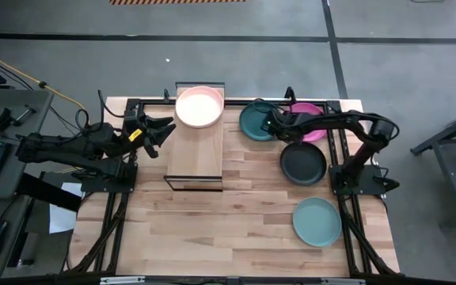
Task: Place and stack plates onto a shelf
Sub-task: Put the dark blue plate on the shelf
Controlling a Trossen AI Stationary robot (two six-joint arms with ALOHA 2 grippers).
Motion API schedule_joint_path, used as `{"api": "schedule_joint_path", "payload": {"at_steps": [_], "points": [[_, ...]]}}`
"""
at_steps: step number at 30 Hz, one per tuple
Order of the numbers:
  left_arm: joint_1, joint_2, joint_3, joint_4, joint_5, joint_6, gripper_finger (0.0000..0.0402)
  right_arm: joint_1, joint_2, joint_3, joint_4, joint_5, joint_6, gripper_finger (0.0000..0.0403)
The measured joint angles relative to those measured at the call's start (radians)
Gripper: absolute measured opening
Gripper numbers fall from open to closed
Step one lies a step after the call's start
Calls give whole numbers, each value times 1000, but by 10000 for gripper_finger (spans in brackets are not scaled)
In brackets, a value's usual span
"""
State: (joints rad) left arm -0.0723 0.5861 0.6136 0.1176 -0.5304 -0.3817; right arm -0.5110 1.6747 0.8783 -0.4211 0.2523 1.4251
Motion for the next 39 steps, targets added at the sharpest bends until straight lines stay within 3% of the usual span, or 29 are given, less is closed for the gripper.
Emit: {"api": "schedule_joint_path", "payload": {"at_steps": [6,13,16,23,32,36,39], "points": [[0,0,0,-1,0,-7,175,0,46,0,38,2,41,141],[0,4,0,-1,-4,-8,175,-21,40,2,57,-14,-65,18],[0,4,0,-2,-4,-8,175,-26,8,1,54,-23,-118,14],[0,4,0,-2,-5,-8,175,-29,-192,2,16,27,-281,1],[0,4,0,-2,-21,-5,175,-21,-588,2,-111,87,-416,0],[0,4,0,-2,-25,22,175,44,-719,4,-80,33,-449,0],[0,4,0,-1,-26,26,175,129,-734,5,-66,5,-394,0]]}}
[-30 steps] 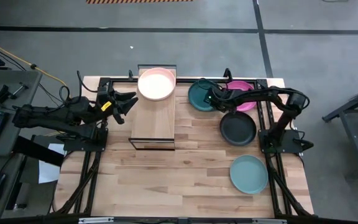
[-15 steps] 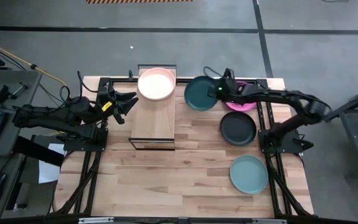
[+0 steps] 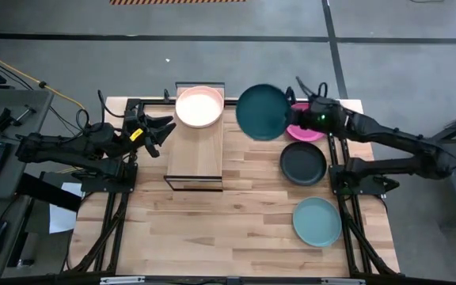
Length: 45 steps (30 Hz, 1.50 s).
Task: Place and stack plates onto a shelf
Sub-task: Put the dark blue plate on the shelf
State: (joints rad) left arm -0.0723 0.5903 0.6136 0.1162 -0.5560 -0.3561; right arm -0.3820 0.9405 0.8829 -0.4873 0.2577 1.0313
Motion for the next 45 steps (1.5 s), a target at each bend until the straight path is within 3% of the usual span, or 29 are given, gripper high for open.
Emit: {"api": "schedule_joint_path", "payload": {"at_steps": [6,10,15,23,28,34,45], "points": [[0,0,0,0,-10,0,175,225,152,0,167,37,138,0],[0,0,0,0,-11,0,175,300,321,93,216,51,167,0],[0,0,0,0,-11,1,175,286,495,264,164,93,154,0],[0,0,0,0,8,1,175,269,704,513,74,-2,61,0],[-1,0,0,0,13,11,175,282,805,637,-9,-5,39,0],[-1,0,0,0,14,11,175,297,873,706,-7,-42,43,0],[-1,0,0,-15,14,11,175,304,888,707,-6,-99,7,0]]}}
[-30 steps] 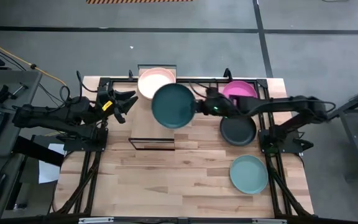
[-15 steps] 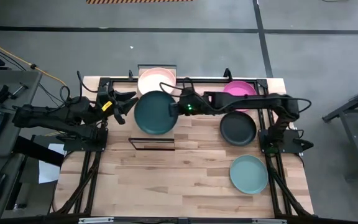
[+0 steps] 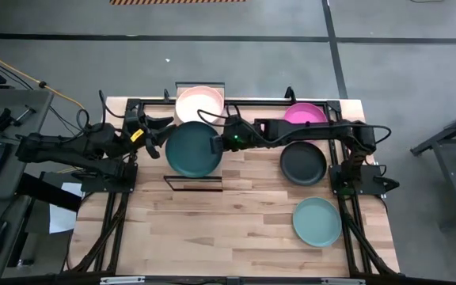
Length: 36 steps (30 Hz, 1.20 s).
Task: Place and stack plates onto a shelf
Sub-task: Put the dark blue plate on the shelf, then stack the black plate on top of the dark blue plate on the shelf
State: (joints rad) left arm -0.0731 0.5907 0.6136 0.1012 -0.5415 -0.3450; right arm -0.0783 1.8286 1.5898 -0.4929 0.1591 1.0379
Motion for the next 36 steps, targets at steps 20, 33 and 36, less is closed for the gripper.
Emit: {"api": "schedule_joint_path", "payload": {"at_steps": [20,33,36], "points": [[0,0,0,-8,0,0,175,-16,-17,-1,-6,-55,-135,110],[0,0,0,-8,-1,0,175,-66,-219,-1,-282,-11,-383,145],[0,0,0,-8,-1,3,175,-65,-251,-1,-426,69,-392,145]]}}
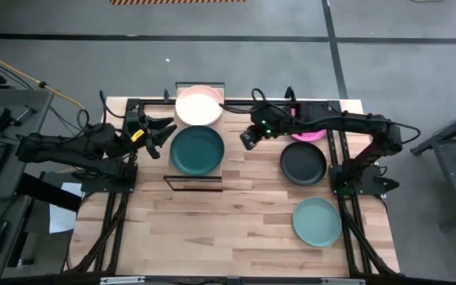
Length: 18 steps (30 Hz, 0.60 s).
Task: Place and stack plates onto a shelf
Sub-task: Stack the black plate on top of the dark blue plate on the shelf
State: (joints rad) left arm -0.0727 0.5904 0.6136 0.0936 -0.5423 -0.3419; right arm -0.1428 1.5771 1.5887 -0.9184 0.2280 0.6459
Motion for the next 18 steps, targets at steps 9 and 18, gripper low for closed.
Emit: {"api": "schedule_joint_path", "payload": {"at_steps": [9,18], "points": [[0,0,0,-30,0,14,175,60,-30,-23,-415,187,58,145],[0,0,0,-29,-3,13,175,78,-246,-412,-287,22,287,145]]}}
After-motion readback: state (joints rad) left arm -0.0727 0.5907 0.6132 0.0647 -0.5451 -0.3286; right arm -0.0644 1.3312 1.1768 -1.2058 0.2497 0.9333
